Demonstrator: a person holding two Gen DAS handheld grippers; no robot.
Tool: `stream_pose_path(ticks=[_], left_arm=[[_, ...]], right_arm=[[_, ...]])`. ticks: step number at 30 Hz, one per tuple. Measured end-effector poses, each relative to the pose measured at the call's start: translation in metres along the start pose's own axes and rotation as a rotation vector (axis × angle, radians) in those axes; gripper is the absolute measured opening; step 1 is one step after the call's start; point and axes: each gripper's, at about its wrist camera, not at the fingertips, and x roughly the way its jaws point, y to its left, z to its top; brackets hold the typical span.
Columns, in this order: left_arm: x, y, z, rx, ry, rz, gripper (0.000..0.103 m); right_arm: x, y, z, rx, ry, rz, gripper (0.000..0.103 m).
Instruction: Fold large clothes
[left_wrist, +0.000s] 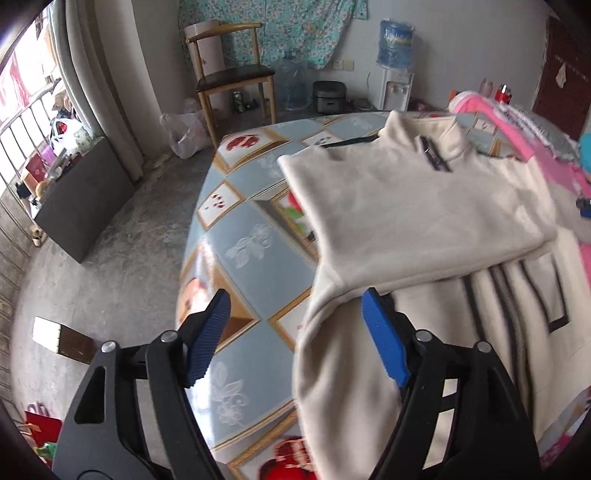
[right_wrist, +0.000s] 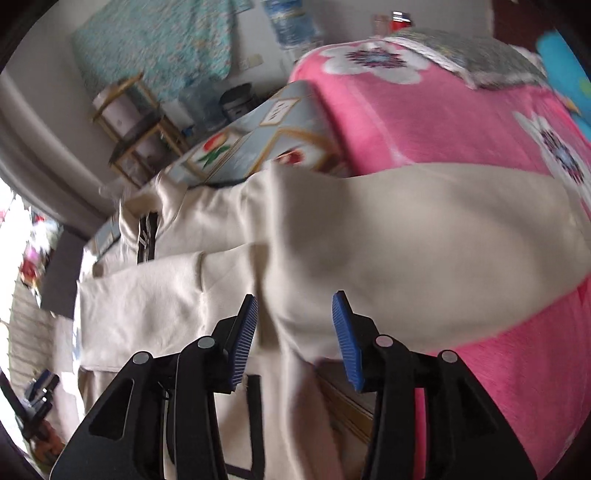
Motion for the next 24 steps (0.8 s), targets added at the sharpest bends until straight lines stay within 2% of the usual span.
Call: stream_pose_path(ticks=[6, 12, 17, 18, 24], left_arm=[[0.034, -0.047, 0.023, 0.016, 0.05, -0.067, 0.076], [0.08, -0.085, 0.039, 0.066, 0.084, -0.038, 0.076], [0.111, -0.094, 0.034, 0.094, 0.15, 0.008, 0.076], [0.114, -0.093, 0.032, 0.094, 0.153, 0.01, 0.079], [0.116, -0.085, 0.032, 0.082, 0.157, -0.015, 0.083]], right_arm=[[-0.043, -0.1, -0.007, 0.21, -0.032, -0.021, 0.045], [-0.067, -0.197, -0.012, 0.444, -0.097, -0.049, 0.045], [-0.066, -0.265, -0.006, 0.626, -0.16, -0.05, 0.045], [-0.064, -0.277, -0.004, 0.665, -0.173, -0.052, 0.045], [-0.044, -0.329, -0.004, 0.867, -0.205, -0.073, 0.045]])
